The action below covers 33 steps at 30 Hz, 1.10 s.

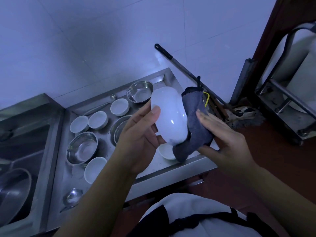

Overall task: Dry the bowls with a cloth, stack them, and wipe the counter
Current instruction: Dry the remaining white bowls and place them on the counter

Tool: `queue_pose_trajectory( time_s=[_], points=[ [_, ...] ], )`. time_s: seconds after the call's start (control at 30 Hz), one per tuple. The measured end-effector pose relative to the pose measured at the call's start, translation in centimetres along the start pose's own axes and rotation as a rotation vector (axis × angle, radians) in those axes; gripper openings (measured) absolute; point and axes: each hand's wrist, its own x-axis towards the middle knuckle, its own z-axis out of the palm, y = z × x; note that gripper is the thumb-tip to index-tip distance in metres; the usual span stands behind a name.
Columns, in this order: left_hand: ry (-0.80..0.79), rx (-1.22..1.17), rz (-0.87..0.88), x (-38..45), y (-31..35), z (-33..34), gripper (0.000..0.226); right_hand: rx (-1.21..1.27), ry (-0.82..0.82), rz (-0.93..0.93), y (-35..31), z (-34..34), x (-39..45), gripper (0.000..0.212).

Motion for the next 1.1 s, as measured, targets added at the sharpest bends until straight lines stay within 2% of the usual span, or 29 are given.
queue_pose_trajectory(
  time_s=[0.1, 0.17, 0.23, 0.33, 0.4, 0.43, 0.47, 0.6, 0.67, 0.73, 0.87, 0.93, 1.0, 1.1],
  points=[
    [0.020, -0.070, -0.114, 0.2, -0.6, -1.1, 0.053, 0.020, -0.088, 0.055, 0.6, -0.4, -0.1, 0.075],
    [-0.020, -0.182, -0.175, 0.1, -0.9, -2.3, 0.040, 0.069, -0.134, 0.082, 0.3, -0.4, -0.1, 0.071],
    [-0.030, -0.298, -0.219, 0.1, -1.5, -4.4, 0.041, 0.131, -0.145, 0.134, 0.4, 0.0, -0.2, 0.070],
    [-0.169, -0.540, -0.299, 0.2, -2.1, -7.4, 0.050, 0.252, -0.085, 0.278, 1.1, 0.8, -0.4, 0.052],
    [-0.136, -0.523, -0.276, 0.5, -2.2, -8.9, 0.068, 0.281, -0.008, 0.362, 1.6, 1.0, -0.8, 0.043],
    [-0.078, -0.401, -0.242, 0.8, -2.1, -9.6, 0.073, 0.244, 0.025, 0.371, 1.8, 1.1, -1.1, 0.042],
    [-0.022, -0.246, -0.191, 1.2, -2.0, -10.2, 0.066, 0.155, 0.054, 0.377, 2.1, 1.1, -1.4, 0.042],
    [0.052, 0.494, -0.042, 4.3, -2.2, -12.4, 0.028, -0.249, 0.100, 0.476, 2.4, 1.0, -3.0, 0.040],
    [0.006, 0.905, 0.005, 6.3, -3.5, -14.5, 0.024, -0.273, 0.129, 0.542, 1.7, 1.5, -3.5, 0.045],
    [-0.044, 1.214, 0.025, 8.5, -5.5, -17.0, 0.021, -0.235, 0.164, 0.621, 0.9, 2.2, -4.0, 0.053],
    [-0.106, 1.440, -0.013, 12.7, -10.4, -20.4, 0.032, -0.150, 0.263, 0.735, -0.9, 3.8, -4.6, 0.052],
    [-0.154, 1.516, -0.096, 14.2, -12.6, -21.3, 0.037, -0.130, 0.303, 0.785, -2.0, 4.5, -5.0, 0.047],
    [-0.187, 1.542, -0.157, 15.3, -14.3, -22.1, 0.042, -0.127, 0.348, 0.833, -3.1, 5.2, -5.3, 0.046],
    [-0.203, 1.561, -0.144, 17.1, -16.2, -23.0, 0.045, -0.137, 0.383, 0.899, -4.5, 6.0, -5.8, 0.048]
  ],
)
